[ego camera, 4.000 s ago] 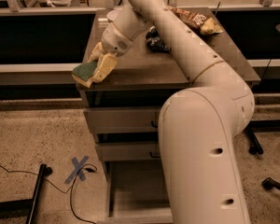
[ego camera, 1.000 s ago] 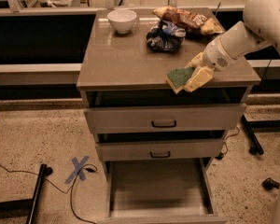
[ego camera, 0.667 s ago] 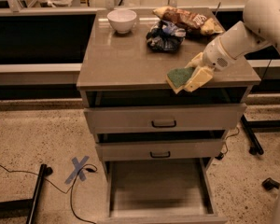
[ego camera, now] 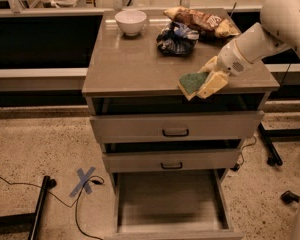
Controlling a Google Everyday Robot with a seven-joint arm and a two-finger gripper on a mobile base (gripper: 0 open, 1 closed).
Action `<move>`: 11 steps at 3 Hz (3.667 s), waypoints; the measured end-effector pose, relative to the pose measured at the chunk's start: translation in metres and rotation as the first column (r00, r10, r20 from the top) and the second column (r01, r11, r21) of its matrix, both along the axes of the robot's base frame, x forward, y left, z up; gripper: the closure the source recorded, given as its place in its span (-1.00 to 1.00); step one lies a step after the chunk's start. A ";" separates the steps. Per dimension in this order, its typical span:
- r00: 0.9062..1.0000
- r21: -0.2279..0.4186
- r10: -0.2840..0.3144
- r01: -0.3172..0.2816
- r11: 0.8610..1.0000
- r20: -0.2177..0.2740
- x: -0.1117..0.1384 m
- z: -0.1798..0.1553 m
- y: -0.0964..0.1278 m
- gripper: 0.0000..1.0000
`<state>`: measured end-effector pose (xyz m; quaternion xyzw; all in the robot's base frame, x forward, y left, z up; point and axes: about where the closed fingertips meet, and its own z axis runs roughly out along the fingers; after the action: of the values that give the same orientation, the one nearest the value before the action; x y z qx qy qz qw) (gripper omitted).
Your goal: Place sponge into bottom drawer
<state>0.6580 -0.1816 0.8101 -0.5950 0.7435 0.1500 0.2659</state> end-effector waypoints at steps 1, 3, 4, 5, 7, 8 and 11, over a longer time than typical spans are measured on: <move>1.000 0.000 0.000 0.000 1.000 0.000 0.000 0.000 0.000 0.65; 1.000 0.000 0.000 0.000 1.000 0.000 0.000 0.000 0.000 -0.08; 1.000 0.000 0.000 0.000 1.000 0.000 0.000 0.000 0.000 -0.04; 1.000 0.000 0.000 0.000 1.000 0.000 0.000 0.000 0.000 0.49; 1.000 0.000 0.000 0.000 1.000 0.000 0.000 0.000 0.000 1.00; 1.000 0.000 0.000 0.000 1.000 0.000 0.000 0.000 0.000 1.00; 1.000 0.000 0.000 0.000 1.000 0.000 0.000 0.001 0.000 0.64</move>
Offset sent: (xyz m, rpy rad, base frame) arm -0.1211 -0.0195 0.0896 -0.0941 -0.2084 -0.0304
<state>0.6578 -0.1813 0.8108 -0.5950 0.7435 0.1499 0.2660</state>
